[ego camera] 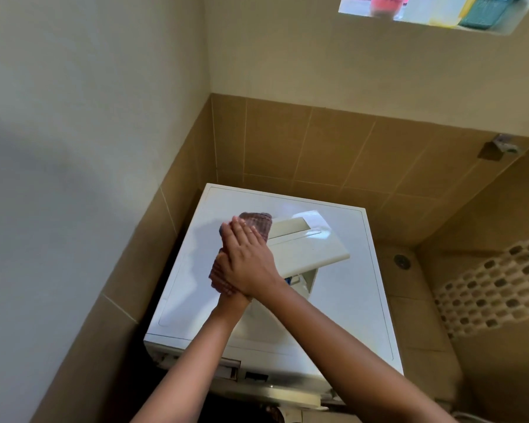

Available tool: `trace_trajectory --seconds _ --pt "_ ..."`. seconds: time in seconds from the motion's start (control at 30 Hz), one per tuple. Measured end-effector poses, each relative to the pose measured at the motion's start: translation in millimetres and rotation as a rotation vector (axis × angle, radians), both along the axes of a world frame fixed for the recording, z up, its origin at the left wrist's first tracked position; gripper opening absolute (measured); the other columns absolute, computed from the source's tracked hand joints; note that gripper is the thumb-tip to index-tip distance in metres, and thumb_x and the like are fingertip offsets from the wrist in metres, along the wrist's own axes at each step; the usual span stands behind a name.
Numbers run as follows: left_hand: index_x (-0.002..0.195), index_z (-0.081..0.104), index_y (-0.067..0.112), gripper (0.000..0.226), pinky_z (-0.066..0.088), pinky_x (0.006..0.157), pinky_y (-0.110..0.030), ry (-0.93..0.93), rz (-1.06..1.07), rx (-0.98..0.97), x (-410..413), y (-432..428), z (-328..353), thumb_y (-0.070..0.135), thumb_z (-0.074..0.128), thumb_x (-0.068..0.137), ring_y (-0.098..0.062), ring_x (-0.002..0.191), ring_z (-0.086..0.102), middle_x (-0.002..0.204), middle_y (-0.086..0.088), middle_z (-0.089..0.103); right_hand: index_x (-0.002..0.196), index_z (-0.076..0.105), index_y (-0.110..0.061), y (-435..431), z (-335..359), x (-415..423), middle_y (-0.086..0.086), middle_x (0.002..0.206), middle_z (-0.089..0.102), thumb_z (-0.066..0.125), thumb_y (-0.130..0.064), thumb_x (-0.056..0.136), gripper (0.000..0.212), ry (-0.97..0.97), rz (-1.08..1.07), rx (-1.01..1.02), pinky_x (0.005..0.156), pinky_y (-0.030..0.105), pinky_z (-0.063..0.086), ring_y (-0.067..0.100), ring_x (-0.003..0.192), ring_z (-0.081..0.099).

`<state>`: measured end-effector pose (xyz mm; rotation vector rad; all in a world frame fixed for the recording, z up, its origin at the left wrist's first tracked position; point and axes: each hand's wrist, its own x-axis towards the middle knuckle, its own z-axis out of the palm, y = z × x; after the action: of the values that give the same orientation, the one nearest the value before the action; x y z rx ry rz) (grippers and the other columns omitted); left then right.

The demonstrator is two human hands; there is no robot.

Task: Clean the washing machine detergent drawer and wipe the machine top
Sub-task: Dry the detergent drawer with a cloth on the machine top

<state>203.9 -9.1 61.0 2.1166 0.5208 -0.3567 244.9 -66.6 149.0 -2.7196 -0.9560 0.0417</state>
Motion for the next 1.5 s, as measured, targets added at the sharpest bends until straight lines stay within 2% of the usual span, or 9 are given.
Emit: trace_trajectory --seconds 0.17,0.37,0.53,0.7,0.83,0.93,1.1,1.2,1.5 --pt "0.112 0.048 0.015 0.022 0.037 0.094 -0.025 -0.152 -0.009 -0.080 -0.3 -4.6 28.2 0.015 0.060 0.094 -0.034 0.124 0.051 0.128 -0.019 0.056 0.153 0.014 -0.024 -33.7 9.4 32.7 -0.002 0.160 0.012 0.026 -0.044 0.102 0.056 0.205 -0.038 0.091 0.119 0.030 -0.002 0.012 0.147 0.006" --pt "0.122 0.056 0.010 0.052 0.044 0.079 -0.022 -0.323 0.070 -0.234 5.8 -4.6 39.2 0.029 0.057 0.073 -0.016 0.101 0.059 0.108 -0.003 0.062 0.151 0.021 -0.023 -96.1 4.7 78.1 0.003 0.159 0.015 0.025 -0.036 0.102 0.051 0.132 -0.227 -0.003 0.119 0.034 0.001 0.014 0.147 0.009" --pt "0.095 0.056 0.013 0.014 0.044 0.060 -0.009 -0.330 0.098 -0.249 3.2 -7.5 41.8 0.001 0.062 0.089 -0.008 0.082 0.062 0.084 0.004 0.060 0.153 0.010 -0.024 -147.3 1.8 76.9 0.007 0.160 0.002 0.020 -0.037 0.102 0.053 0.188 -0.334 -0.035 0.120 0.036 -0.004 0.018 0.148 -0.004" --pt "0.076 0.056 0.019 0.030 0.042 0.052 -0.005 -0.322 0.111 -0.307 1.8 -12.3 46.5 -0.010 0.056 0.087 -0.001 0.066 0.055 0.072 0.008 0.059 0.153 0.006 -0.027 -147.0 -2.0 30.4 0.003 0.158 -0.004 0.005 -0.077 0.082 0.087 0.090 -0.254 -0.029 0.117 0.038 -0.011 0.021 0.147 -0.008" --pt "0.100 0.060 0.015 0.017 0.043 0.067 -0.004 -0.334 0.021 -0.313 4.1 -4.6 51.4 0.009 0.068 0.087 -0.008 0.086 0.057 0.093 0.004 0.063 0.152 0.000 -0.032 -129.9 0.9 14.4 0.002 0.159 -0.003 0.022 -0.086 0.074 0.097 0.028 0.026 -0.102 0.119 0.039 -0.010 0.016 0.146 -0.008" --pt "0.133 0.047 0.015 0.049 0.043 0.090 -0.023 -0.276 -0.114 -0.218 6.8 12.6 58.7 0.021 0.068 0.090 -0.010 0.110 0.051 0.123 0.005 0.053 0.152 0.001 -0.033 -126.8 1.4 16.4 0.001 0.160 0.002 0.034 -0.084 0.074 0.099 -0.009 0.107 -0.097 0.119 0.038 -0.009 0.011 0.145 -0.008" --pt "0.123 0.058 0.013 0.027 0.047 0.102 -0.041 -0.145 0.107 -0.688 11.0 52.2 85.3 0.019 0.055 0.097 -0.023 0.118 0.059 0.121 -0.004 0.067 0.152 0.002 -0.033 -129.1 -4.4 15.3 -0.001 0.160 0.001 0.036 -0.079 0.078 0.094 -0.030 0.116 -0.072 0.118 0.036 -0.013 0.010 0.144 -0.012" --pt "0.131 0.049 0.016 0.040 0.039 0.108 -0.044 -0.206 0.175 -0.580 31.2 39.4 94.9 0.042 0.041 0.101 -0.020 0.122 0.053 0.128 -0.001 0.059 0.152 0.003 -0.034 -128.7 -1.3 16.3 0.000 0.160 -0.003 0.032 -0.079 0.079 0.090 -0.026 0.123 -0.072 0.117 0.043 -0.016 0.018 0.145 -0.017" --pt "0.135 0.037 0.020 0.036 0.052 0.072 -0.034 -0.218 0.229 -0.193 51.5 -1.0 79.4 0.036 0.032 0.104 -0.024 0.090 0.059 0.114 -0.012 0.056 0.146 0.028 -0.017 -100.1 -8.1 -14.8 0.004 0.159 0.014 0.017 -0.052 0.089 0.068 0.067 -0.219 0.222 0.120 0.036 -0.006 0.017 0.148 0.002"
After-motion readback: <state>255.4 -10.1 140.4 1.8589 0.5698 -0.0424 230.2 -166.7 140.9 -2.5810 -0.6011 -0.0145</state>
